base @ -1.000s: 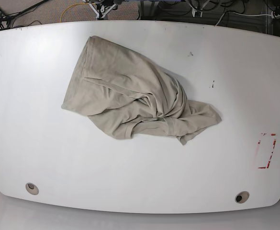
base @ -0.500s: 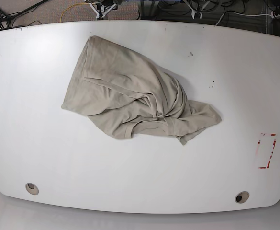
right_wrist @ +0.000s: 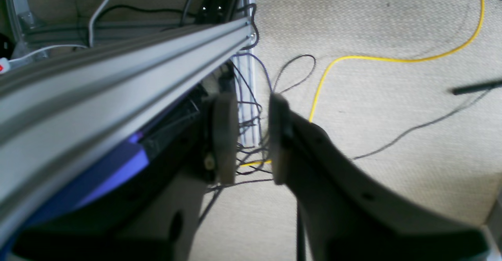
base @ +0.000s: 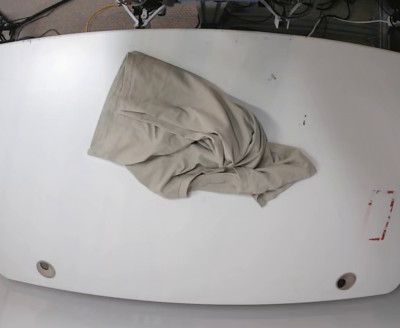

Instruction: Fold the T-shirt properly

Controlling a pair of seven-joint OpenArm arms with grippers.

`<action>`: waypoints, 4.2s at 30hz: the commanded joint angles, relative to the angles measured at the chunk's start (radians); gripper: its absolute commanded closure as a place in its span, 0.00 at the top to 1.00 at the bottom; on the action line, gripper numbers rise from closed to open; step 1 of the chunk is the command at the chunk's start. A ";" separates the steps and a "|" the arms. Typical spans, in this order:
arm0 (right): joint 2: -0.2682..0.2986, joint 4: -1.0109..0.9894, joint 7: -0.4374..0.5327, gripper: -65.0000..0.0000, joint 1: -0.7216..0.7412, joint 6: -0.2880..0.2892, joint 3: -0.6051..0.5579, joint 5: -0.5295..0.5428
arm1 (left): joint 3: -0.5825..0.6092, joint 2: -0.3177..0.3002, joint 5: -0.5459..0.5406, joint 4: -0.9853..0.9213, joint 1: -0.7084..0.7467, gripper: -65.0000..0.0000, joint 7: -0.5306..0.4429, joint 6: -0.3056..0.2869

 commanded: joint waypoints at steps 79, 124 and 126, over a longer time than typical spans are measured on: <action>-0.123 0.714 0.014 0.13 -0.495 0.029 -0.010 0.002 | 0.001 -0.008 -0.004 0.682 0.479 0.39 -0.167 0.004; -0.139 1.136 0.016 0.12 -0.758 0.037 -0.010 0.047 | -0.012 -0.031 -0.091 1.170 0.828 0.41 -0.176 -0.003; -0.139 1.150 0.016 0.12 -0.768 0.038 -0.009 0.051 | -0.012 -0.030 -0.092 1.188 0.840 0.41 -0.177 -0.004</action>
